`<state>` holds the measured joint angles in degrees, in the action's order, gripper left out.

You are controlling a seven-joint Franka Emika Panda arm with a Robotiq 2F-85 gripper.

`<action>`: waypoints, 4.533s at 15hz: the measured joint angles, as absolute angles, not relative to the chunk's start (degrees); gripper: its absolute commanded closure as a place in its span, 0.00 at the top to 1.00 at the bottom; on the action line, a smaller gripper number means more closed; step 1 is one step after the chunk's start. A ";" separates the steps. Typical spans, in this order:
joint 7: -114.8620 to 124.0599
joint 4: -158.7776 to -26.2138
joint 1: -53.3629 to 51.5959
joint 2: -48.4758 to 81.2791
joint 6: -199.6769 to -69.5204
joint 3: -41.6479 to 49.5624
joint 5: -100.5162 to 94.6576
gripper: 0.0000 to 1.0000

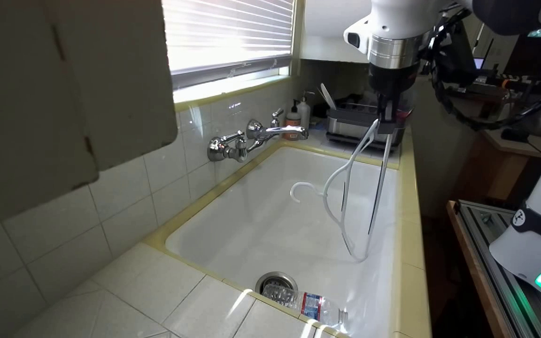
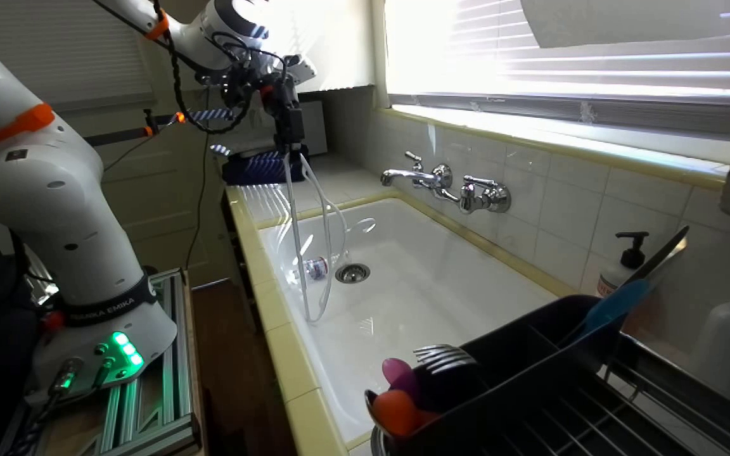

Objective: Hang the hanger on the tap

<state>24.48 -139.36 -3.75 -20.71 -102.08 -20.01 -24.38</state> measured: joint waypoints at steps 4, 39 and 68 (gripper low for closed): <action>28.97 -138.16 -3.91 -20.74 -102.08 -19.96 -25.53 0.02; 54.07 -121.10 -4.05 -22.64 -84.77 -20.09 -27.81 0.02; 56.49 -109.78 -4.56 -13.99 -77.20 -18.11 -33.04 0.02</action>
